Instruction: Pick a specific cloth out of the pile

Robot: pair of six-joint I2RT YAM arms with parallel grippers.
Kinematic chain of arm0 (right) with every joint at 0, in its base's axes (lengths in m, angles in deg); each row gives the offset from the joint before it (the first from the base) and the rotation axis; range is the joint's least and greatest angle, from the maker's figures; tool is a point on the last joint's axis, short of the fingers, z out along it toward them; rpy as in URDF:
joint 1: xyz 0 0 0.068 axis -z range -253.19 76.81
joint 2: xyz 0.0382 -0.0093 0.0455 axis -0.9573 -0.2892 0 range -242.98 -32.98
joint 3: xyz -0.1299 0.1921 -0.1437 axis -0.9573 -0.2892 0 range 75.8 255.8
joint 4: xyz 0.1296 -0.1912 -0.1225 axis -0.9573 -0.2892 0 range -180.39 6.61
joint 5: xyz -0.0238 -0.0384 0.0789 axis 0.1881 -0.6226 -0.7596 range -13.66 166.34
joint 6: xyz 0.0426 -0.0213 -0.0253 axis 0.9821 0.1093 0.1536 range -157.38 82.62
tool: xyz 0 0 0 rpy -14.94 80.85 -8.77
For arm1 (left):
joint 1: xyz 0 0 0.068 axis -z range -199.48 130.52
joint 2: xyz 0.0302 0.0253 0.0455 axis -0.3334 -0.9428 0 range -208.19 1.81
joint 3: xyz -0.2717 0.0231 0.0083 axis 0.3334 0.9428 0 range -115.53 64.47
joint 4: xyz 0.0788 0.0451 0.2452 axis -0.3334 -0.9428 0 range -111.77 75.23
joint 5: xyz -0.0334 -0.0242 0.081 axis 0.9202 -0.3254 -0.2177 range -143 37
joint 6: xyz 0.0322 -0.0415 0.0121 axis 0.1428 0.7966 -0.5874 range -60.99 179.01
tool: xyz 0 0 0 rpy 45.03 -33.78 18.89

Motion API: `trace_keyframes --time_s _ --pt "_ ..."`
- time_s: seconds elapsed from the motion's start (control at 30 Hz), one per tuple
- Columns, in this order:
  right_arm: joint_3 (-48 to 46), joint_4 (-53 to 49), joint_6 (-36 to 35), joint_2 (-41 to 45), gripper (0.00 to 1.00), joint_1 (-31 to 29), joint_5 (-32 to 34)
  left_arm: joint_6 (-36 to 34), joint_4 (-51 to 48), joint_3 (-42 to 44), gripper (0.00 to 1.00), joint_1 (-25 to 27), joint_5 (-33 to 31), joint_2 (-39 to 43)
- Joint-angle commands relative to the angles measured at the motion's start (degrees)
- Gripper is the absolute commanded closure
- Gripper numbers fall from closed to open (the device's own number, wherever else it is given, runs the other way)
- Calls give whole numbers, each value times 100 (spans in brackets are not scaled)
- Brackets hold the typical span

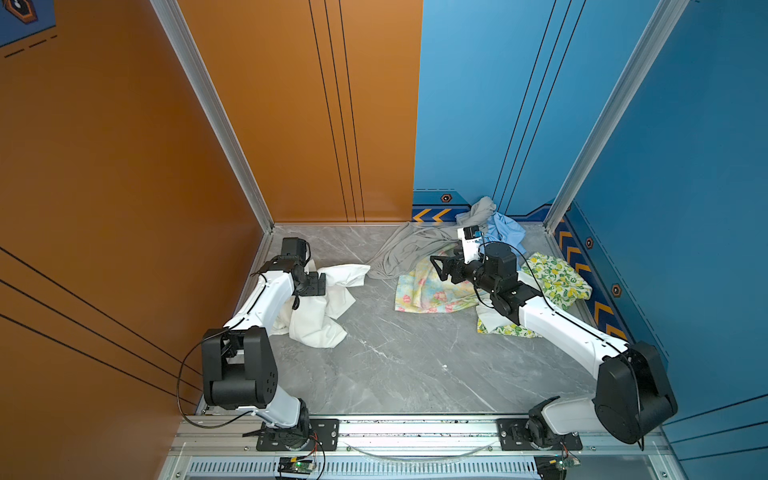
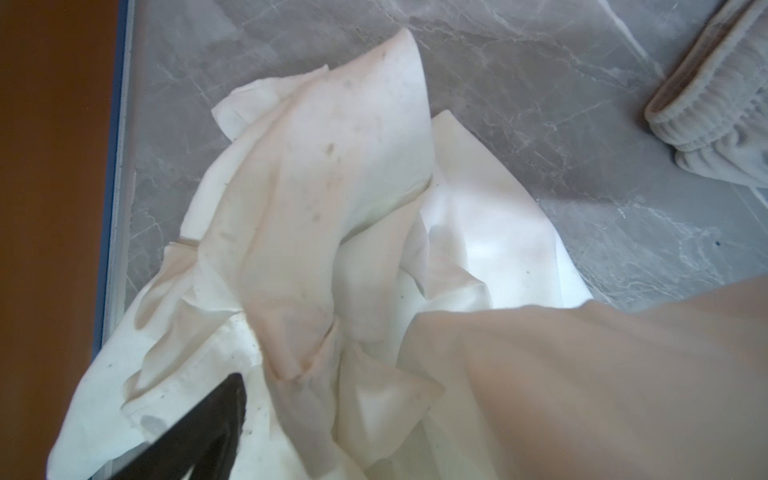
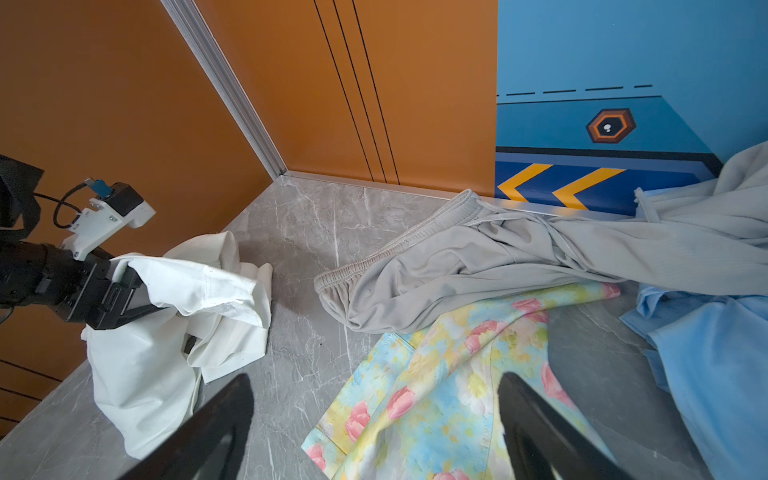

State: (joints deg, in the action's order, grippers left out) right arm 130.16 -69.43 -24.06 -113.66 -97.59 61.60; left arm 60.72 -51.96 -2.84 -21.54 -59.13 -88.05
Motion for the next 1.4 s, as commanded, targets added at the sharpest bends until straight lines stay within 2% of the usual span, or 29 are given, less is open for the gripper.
trace_keyframes --time_s 0.0,0.13,0.3,0.63,0.93,1.0,1.1,1.2,1.27,1.37 --pt "197 -114 -95 23 7 -59 40 -267 -612 -98 6 141 90 -368" --pt "254 -70 -67 -141 7 -154 -66 -499 -822 -211 6 401 -484 -602" --pt "353 200 -103 -621 7 -575 -332 -825 -878 -286 5 630 -811 -555" --pt "938 1387 -701 -2291 11 -1786 -530 -1872 -900 -439 3 808 -111 -438" --pt "1993 2006 -1293 -3766 14 -2293 -246 -2075 -1018 -503 2 989 56 -489" --pt "2272 2017 -1332 -4111 21 -2365 -40 -2079 -1015 -477 2 998 124 -482" --pt "2529 2264 -1350 -4444 47 -2374 226 -2108 -1035 -464 2 1010 167 -479" --pt "2830 2351 -1303 -4727 67 -2336 279 -2149 -1077 -450 2 1007 181 -467" --pt "3029 2363 -1216 -4869 76 -2315 278 -2199 -1090 -412 2 1000 224 -436" --pt "3265 2440 -1028 -5058 75 -2288 199 -2178 -1073 -388 2 963 248 -347"
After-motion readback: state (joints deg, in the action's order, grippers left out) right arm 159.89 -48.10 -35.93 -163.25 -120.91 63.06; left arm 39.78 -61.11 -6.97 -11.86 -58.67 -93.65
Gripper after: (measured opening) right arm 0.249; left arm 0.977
